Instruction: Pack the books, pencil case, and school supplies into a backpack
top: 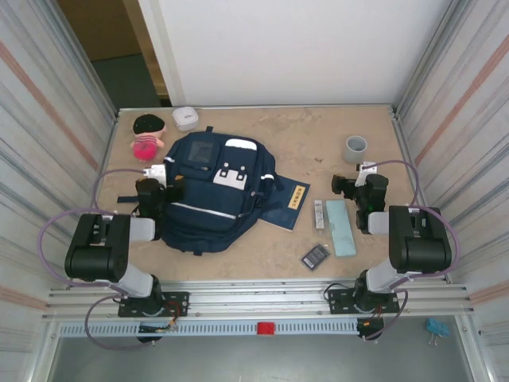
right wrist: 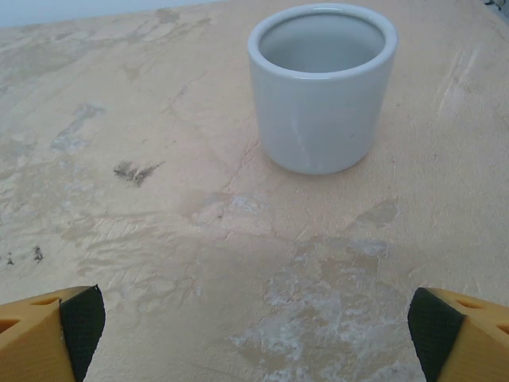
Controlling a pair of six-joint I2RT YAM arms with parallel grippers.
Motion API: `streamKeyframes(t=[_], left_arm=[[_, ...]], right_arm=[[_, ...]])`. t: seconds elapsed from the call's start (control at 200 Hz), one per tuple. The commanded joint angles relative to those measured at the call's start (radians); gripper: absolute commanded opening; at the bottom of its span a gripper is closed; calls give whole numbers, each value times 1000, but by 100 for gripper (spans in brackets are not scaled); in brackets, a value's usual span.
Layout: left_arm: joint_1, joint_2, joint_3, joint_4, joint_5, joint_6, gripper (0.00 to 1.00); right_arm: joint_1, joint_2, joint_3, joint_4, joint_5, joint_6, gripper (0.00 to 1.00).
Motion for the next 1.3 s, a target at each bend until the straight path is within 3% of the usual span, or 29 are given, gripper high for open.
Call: streamKeyframes(t=[0.0,1.293], left_arm=[[-2,-6,6,3,-15,-1,99],[8,-6,8,-2,4,-7,99]], right_arm=[[-1,-5,5,-1,0,13,99],[-1,-4,4,-1,2,13,99]])
